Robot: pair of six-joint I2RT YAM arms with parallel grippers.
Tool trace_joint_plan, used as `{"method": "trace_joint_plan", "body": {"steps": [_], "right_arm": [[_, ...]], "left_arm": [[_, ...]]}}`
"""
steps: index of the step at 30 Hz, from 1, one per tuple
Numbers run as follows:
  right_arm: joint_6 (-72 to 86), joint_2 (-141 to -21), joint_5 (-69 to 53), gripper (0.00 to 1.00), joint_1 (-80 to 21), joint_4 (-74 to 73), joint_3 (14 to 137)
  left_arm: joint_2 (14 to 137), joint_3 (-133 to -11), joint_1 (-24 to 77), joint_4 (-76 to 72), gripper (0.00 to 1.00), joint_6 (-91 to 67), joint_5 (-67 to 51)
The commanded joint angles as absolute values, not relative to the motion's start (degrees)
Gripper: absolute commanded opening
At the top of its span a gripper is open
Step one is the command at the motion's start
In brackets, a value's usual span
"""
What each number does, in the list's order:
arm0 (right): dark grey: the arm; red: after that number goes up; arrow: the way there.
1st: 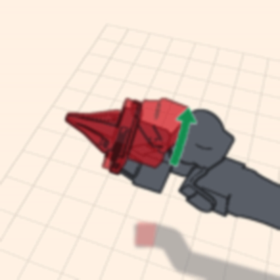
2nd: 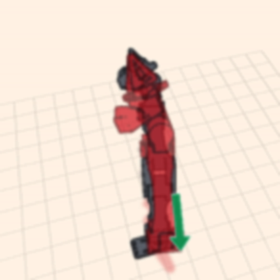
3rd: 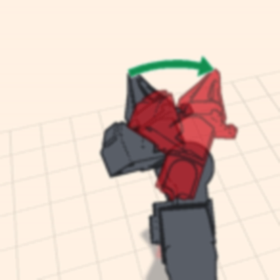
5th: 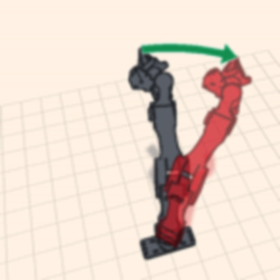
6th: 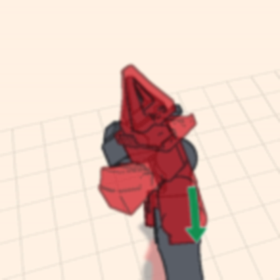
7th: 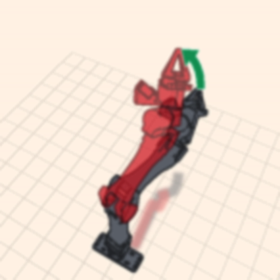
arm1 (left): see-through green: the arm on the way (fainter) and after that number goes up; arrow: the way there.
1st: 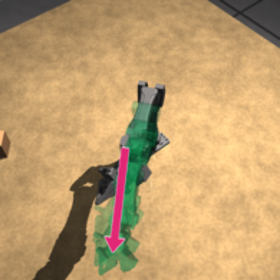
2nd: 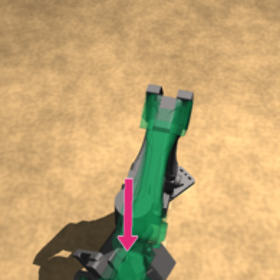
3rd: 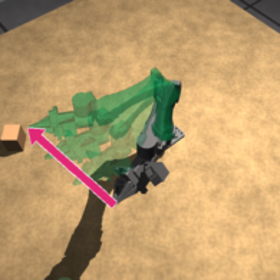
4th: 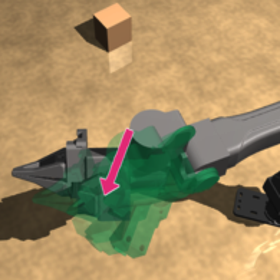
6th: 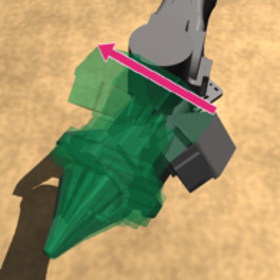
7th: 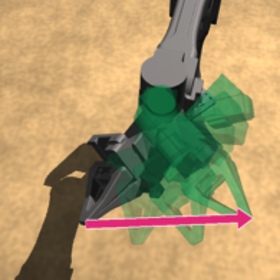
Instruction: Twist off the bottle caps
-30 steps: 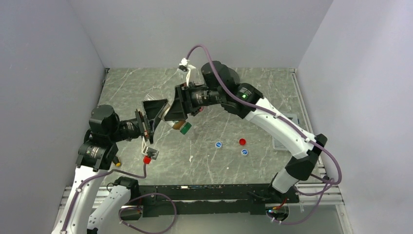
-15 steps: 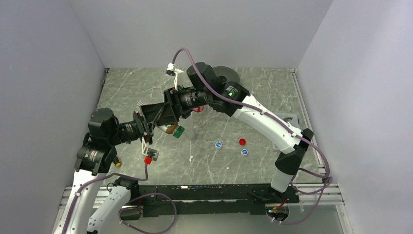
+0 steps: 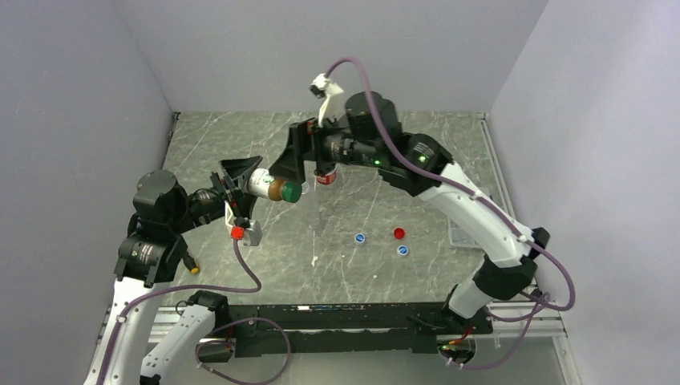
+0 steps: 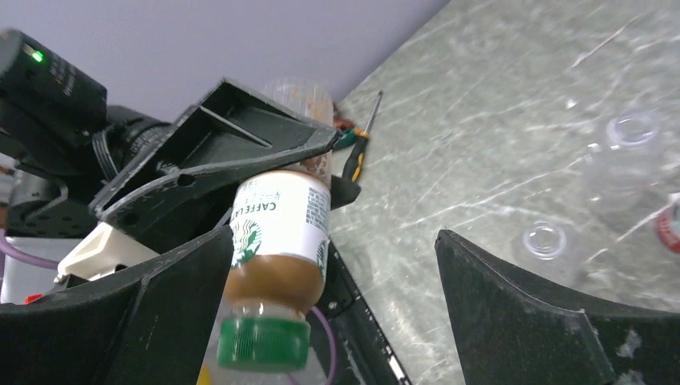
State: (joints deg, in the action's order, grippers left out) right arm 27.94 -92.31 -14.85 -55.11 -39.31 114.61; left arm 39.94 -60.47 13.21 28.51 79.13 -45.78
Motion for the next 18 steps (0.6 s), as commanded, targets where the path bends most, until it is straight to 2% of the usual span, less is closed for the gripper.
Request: {"method": "trace_joint_plan", "body": {"steps": [1,11,18], "right_arm": [[25.6,-87.1,-5.6,1.0,-54.8,-35.7,113.8],[27.1,-79.9,-1.1,1.0,-54.8,-27.2,101.8],[28.4,-77.0,-0.2,1.0,-54.9,-19.5,97.5]], "left_arm": [[38.8,-61.8,13.3,25.5,0.0,64.6,-45.5],[40.4,-62.2,13.3,18.0,0.0,33.3,-37.9],[40.5,-61.9,13.3,17.9,0.0,25.1,-37.3]]}}
